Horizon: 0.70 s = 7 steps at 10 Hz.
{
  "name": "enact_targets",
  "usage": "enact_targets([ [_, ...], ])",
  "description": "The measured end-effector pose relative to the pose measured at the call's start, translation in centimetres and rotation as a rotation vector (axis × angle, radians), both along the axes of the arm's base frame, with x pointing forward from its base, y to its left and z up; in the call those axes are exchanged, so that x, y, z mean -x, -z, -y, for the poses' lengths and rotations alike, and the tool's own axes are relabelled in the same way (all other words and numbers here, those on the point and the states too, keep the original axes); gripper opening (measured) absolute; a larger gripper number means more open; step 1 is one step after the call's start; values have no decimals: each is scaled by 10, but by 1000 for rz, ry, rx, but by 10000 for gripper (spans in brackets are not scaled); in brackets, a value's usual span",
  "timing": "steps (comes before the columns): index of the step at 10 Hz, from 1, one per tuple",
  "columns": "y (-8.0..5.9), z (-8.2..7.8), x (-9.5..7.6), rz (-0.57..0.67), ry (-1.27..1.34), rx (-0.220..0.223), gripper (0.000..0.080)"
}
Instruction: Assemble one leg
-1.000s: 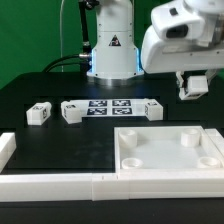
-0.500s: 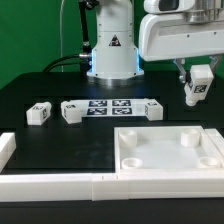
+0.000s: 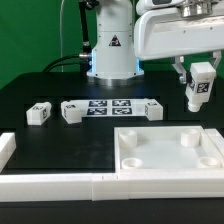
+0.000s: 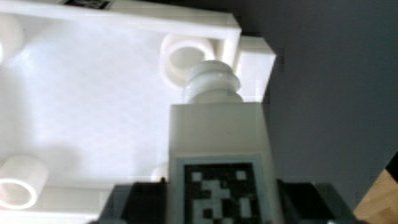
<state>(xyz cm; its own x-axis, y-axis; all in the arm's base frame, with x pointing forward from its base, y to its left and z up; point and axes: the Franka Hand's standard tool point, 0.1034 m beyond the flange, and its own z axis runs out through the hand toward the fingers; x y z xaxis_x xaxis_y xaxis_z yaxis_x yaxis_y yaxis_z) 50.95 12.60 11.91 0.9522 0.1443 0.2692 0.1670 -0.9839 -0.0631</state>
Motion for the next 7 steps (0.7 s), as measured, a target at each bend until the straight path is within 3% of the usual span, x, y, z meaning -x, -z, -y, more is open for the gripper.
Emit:
enact_targets([
  [2, 2, 4, -11, 9, -38, 10, 290],
  [4, 11, 14, -47, 28, -48, 10, 290],
  [5, 16, 12, -63, 33, -53, 5, 290],
  [7, 12, 8, -83, 51, -72, 4, 290],
])
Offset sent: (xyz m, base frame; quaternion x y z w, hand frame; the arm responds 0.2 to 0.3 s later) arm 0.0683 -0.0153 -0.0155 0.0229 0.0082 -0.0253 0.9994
